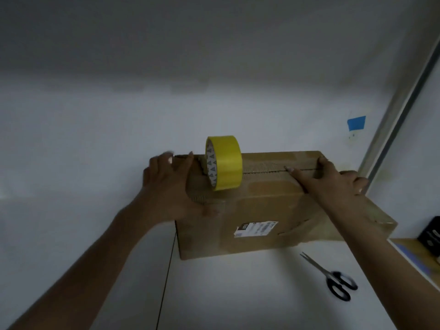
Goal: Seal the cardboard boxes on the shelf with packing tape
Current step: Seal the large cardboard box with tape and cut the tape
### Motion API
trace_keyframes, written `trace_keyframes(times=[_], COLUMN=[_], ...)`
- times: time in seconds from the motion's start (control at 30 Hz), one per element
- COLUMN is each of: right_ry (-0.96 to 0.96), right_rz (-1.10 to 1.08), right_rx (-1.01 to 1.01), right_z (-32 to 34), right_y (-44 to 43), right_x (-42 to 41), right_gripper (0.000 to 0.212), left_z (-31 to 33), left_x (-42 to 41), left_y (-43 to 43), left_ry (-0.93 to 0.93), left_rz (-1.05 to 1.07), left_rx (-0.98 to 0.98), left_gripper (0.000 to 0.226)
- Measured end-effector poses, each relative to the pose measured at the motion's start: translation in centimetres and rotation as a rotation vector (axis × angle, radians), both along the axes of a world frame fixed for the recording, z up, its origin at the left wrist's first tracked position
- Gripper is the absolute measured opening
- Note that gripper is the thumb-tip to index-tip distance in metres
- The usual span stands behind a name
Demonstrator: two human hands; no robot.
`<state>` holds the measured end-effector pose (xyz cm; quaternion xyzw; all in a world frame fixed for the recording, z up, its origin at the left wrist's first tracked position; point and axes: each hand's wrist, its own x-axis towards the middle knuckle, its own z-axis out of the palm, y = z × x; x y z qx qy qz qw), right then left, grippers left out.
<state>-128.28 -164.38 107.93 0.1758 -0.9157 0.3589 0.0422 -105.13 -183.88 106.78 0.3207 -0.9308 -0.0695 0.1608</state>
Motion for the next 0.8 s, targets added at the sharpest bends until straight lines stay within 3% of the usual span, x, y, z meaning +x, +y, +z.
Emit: trace_keyframes(times=[0.1,0.2,0.4,0.5,0.57,0.67,0.73,0.8], right_ry=[-0.002,-0.009,0.059,0.268,0.351,0.074,0.012,0.021], right_rz=[-0.004,0.003,-0.032,-0.008,0.275,0.896,1.063,1.049], right_rx=[0.038,0.021,0.171,0.278,0.148,-0.176,-0.146,-0.119], right_z=[0.2,0.2,-0.2,0.0,0.0,0.9,1.4,1.6], right_y=[-1.0,-2.2,-4.6,-5.3,-6.1,-7.1,-8.1,-9.2], right_x=[-0.9,-1.9,-3.7,-3.3,-2.1,1.8,3.8,4.9], right_gripper=[0.089,0.086,0.09,0.08,0.072,0.06,0.043,0.033], left_z=[2.6,3.1,2.0,2.1,1.8,1.8,1.9,2.0], left_x=[-2.9,-5.2,-6.2,-6.6,-6.8,-7.0,-7.1,-7.2], left_y=[-1.7,-2.3,-4.9,-5.1,-5.5,-6.0,-6.1,-6.3], left_ry=[-0.111,-0.02,0.064,0.063,0.08,0.083,0.085,0.077], left_rz=[-0.162,-0.244,-0.203,-0.225,-0.225,-0.212,-0.21,-0.214], left_rx=[-0.019,0.124,0.209,0.237,0.241,0.253,0.263,0.279], left_gripper=[0.158,0.109,0.127,0.127,0.114,0.118,0.121,0.119])
